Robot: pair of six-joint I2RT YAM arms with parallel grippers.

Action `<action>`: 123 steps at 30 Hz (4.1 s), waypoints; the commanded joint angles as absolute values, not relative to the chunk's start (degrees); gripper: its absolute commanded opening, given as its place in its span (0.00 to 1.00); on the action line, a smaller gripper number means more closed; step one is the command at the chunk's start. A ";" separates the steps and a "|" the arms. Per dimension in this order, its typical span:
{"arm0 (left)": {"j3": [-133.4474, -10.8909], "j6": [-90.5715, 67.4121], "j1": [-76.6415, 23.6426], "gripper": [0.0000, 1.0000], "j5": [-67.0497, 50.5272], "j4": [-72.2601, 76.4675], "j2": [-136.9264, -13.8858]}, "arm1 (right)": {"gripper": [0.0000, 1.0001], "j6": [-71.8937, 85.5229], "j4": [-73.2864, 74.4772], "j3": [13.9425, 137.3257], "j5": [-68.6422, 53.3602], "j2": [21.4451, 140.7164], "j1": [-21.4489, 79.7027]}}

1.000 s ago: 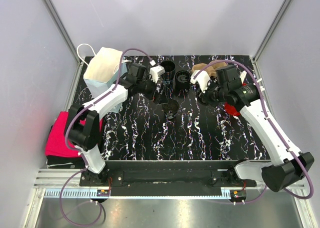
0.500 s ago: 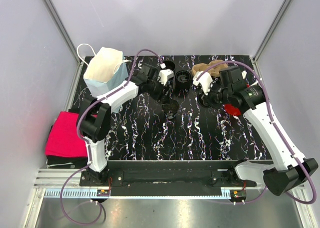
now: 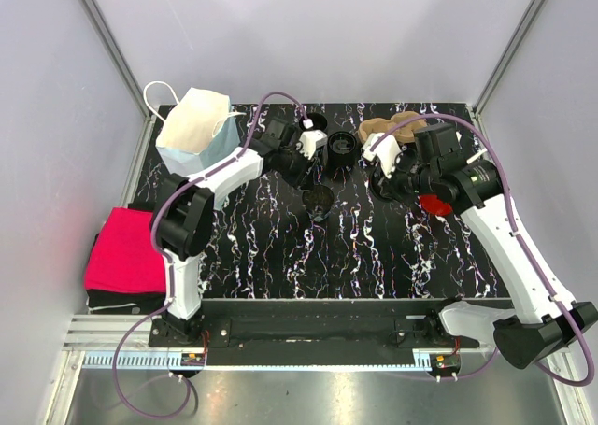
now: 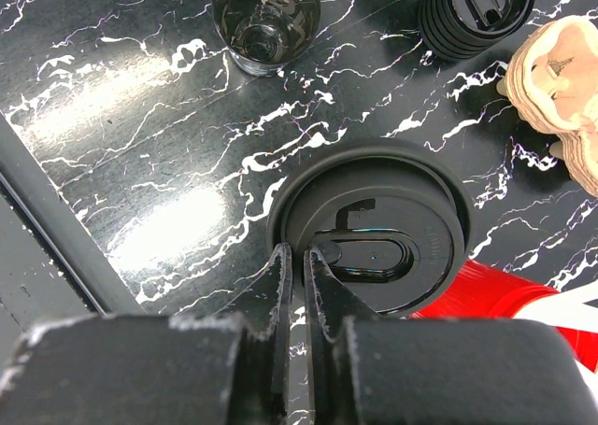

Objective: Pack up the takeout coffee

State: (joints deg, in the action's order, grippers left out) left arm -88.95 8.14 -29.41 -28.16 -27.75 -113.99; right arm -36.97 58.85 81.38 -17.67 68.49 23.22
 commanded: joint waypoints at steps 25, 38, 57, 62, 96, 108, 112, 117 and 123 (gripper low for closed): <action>-90.79 10.20 -36.20 0.01 -30.67 -33.49 -111.89 | 0.01 -36.30 60.29 86.13 -20.39 67.06 23.03; -89.30 8.35 -39.37 0.31 -28.48 -31.64 -109.43 | 0.00 -35.86 60.56 85.17 -21.09 66.53 23.03; -77.70 5.54 -27.79 0.99 -30.22 -22.78 -94.31 | 0.00 -41.31 67.06 85.34 -20.05 69.17 27.06; -74.97 3.43 -21.89 0.99 -39.08 -22.68 -94.30 | 0.00 -42.36 66.71 84.55 -15.91 73.46 33.65; -68.56 -9.58 -15.64 0.99 -43.95 -14.07 -95.62 | 0.00 -44.65 58.01 86.57 -14.33 95.71 41.92; -68.12 -9.58 -15.47 0.99 -43.86 -13.97 -95.19 | 0.00 -44.03 57.92 84.46 -13.18 96.32 43.51; -68.12 -9.58 -15.56 0.99 -44.03 -13.89 -95.36 | 0.00 -43.95 57.74 84.55 -12.57 97.21 43.68; -68.03 -9.75 -15.47 0.99 -44.30 -13.71 -95.45 | 0.00 -44.03 57.31 84.55 -12.57 98.00 43.68; -68.03 -9.75 -15.56 0.99 -44.47 -13.62 -95.71 | 0.00 -44.12 57.13 84.73 -12.66 99.05 43.68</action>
